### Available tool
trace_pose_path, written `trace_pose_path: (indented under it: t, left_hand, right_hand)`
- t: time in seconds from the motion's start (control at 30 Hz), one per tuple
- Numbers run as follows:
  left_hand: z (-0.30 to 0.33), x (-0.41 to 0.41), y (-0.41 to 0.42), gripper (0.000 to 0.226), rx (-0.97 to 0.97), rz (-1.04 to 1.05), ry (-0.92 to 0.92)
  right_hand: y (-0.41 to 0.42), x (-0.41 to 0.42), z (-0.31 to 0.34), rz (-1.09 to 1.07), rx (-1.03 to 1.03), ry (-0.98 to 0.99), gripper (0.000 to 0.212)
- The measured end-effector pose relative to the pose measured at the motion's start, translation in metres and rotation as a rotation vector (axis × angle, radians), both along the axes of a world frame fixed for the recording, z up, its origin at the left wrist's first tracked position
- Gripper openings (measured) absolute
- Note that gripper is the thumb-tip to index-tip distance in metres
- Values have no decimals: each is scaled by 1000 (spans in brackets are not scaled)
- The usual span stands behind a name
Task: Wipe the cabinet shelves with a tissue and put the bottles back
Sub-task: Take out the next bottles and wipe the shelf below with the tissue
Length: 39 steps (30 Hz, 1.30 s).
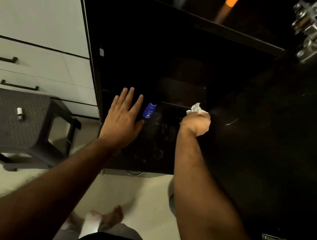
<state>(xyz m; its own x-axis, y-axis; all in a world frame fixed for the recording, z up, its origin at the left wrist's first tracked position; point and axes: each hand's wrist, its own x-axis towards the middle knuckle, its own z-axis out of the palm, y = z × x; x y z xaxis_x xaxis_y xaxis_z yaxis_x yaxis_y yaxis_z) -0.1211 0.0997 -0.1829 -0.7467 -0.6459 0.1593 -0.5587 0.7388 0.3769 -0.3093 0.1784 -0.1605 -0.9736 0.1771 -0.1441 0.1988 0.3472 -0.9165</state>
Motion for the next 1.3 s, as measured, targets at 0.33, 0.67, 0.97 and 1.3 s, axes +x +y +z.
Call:
trace_pose_path:
  t: [0.33, 0.67, 0.97, 1.3]
  left_hand:
    - [-15, 42, -10, 76, 5, 51, -77]
    - [-15, 112, -51, 77, 53, 91, -111]
    - [-8, 194, -109, 76, 98, 42, -113]
    - [-11, 238, -132, 71, 155, 9, -122]
  right_hand:
    - [-23, 44, -17, 309, 119, 114, 6]
    - [-85, 123, -19, 442, 157, 128, 10]
    - [-141, 200, -23, 484, 229, 188, 10]
    - [-123, 245, -39, 666, 293, 184, 4]
